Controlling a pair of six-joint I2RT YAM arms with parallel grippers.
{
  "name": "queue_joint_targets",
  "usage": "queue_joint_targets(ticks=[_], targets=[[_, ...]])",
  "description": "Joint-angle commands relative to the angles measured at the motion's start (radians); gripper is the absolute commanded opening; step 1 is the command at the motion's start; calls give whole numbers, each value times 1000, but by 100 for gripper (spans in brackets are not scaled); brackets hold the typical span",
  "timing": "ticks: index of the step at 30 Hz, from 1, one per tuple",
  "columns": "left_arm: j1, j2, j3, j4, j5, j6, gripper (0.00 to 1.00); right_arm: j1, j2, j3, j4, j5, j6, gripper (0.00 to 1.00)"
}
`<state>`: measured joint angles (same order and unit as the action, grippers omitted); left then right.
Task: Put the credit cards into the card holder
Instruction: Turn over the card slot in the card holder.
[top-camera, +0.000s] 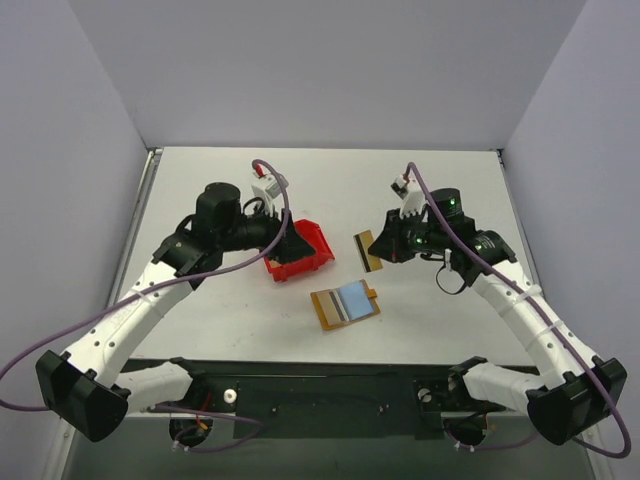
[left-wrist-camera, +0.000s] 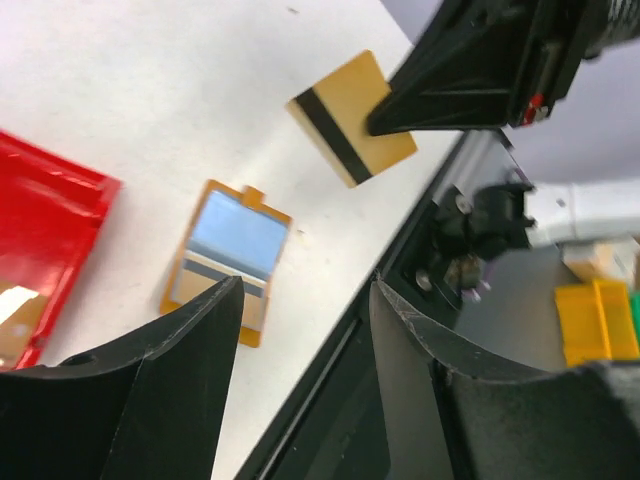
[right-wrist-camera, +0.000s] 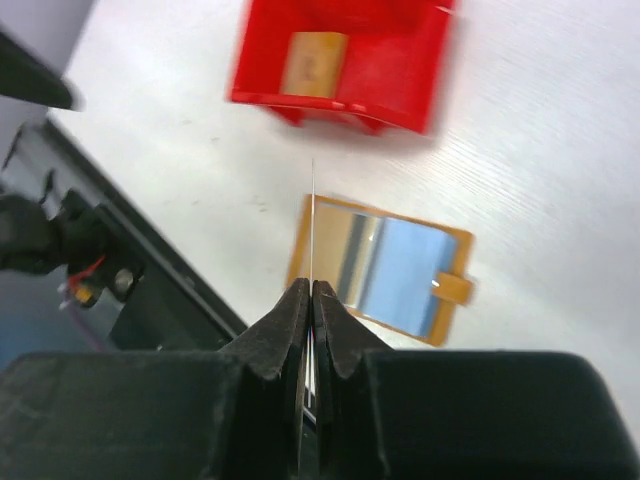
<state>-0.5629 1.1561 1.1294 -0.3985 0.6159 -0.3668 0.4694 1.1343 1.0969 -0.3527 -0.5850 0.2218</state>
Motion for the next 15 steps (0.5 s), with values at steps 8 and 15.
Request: queue_joint_targets(ticks=[8,15], targets=[[-77,2,-114,79,-375,-147,62,-94,16,-238,135,191,251,0],[-157,14,-181,122,-515,-247,61,-211,104,-287,224,27,287,0]])
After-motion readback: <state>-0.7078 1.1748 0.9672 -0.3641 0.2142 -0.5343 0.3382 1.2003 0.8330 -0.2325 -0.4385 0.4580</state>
